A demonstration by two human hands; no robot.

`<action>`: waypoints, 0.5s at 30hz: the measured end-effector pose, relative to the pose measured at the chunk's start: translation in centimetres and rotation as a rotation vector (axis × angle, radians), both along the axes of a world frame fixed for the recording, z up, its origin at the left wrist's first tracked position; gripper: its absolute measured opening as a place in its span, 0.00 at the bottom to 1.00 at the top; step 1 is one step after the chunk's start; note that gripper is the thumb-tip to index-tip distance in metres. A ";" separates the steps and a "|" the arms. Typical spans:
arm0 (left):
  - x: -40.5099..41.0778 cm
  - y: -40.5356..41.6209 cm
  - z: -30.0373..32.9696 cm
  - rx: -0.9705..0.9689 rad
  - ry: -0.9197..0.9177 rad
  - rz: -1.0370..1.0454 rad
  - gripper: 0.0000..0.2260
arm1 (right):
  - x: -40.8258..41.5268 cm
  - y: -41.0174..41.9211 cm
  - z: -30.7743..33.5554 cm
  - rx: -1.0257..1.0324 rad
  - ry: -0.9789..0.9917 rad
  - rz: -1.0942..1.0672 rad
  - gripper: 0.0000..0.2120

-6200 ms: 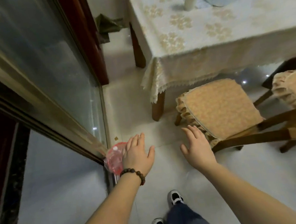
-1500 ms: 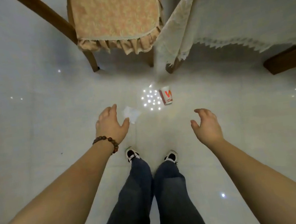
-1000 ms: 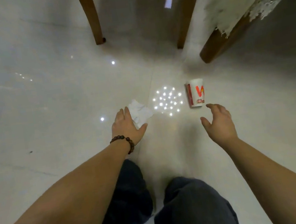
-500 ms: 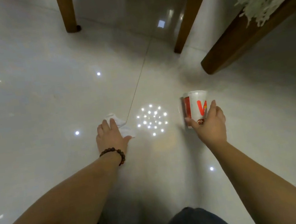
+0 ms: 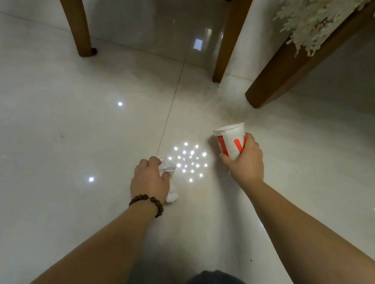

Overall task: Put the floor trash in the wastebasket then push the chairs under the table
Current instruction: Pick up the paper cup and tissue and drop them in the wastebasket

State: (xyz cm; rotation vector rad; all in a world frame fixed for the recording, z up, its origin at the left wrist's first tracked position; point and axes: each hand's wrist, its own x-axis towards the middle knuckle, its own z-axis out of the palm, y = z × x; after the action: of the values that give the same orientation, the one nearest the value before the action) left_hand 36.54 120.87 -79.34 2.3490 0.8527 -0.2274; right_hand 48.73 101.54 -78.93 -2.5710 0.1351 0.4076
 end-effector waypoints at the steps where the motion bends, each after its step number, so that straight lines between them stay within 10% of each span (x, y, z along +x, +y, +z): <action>1: 0.3 0.0 1.1 -0.012 -0.023 0.015 0.12 | -0.3 0.4 1.0 0.031 -0.025 0.010 0.40; 15: -5.3 4.9 38.4 -0.070 -0.182 0.322 0.09 | -9.4 6.3 37.7 0.160 0.034 0.140 0.40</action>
State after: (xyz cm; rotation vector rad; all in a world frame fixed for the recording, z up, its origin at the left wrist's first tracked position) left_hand 31.19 125.81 -40.97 2.0930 1.0942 0.0879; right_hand 39.30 107.80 -41.25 -2.4240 -0.0637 0.4940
